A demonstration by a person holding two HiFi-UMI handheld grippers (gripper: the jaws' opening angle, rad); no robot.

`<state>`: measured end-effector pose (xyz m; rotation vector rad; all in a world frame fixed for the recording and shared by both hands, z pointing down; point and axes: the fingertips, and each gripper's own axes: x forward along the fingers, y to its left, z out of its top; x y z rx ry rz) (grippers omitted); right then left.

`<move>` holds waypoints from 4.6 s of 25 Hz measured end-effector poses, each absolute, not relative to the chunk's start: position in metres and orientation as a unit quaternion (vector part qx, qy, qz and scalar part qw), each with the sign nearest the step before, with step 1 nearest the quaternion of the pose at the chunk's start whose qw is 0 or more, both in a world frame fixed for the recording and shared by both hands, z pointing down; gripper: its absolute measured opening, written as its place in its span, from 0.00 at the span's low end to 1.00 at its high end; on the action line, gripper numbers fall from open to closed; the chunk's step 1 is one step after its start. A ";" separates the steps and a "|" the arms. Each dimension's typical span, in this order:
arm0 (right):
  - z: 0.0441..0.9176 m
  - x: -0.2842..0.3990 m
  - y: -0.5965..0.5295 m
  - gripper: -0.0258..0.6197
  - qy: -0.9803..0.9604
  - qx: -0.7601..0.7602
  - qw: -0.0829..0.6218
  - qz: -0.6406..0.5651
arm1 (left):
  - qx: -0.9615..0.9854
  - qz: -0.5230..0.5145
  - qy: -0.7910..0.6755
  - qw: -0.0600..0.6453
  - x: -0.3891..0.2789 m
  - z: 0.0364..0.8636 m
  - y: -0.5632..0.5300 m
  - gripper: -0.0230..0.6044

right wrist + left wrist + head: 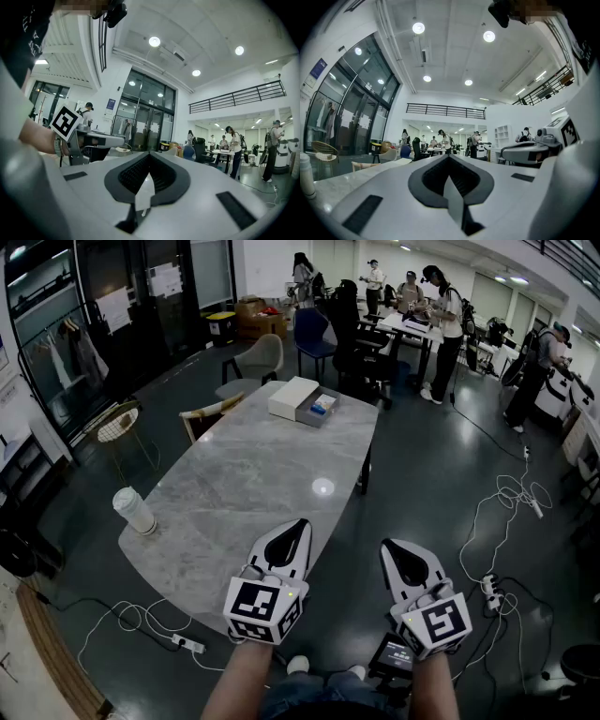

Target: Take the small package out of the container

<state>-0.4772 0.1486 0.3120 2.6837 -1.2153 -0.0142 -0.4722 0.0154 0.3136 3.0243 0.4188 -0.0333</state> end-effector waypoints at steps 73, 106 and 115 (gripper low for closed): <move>0.328 0.105 0.068 0.08 -0.584 0.804 0.114 0.005 | 0.995 0.004 -0.026 0.095 0.060 0.360 -0.055 0.06; 0.391 0.272 -0.152 0.08 -0.801 0.589 0.090 0.061 | 0.932 0.101 -0.280 0.208 0.144 0.449 -0.201 0.05; 0.418 0.311 -0.178 0.08 -0.826 0.551 0.077 0.088 | 0.881 0.169 -0.296 0.329 0.178 0.520 -0.202 0.15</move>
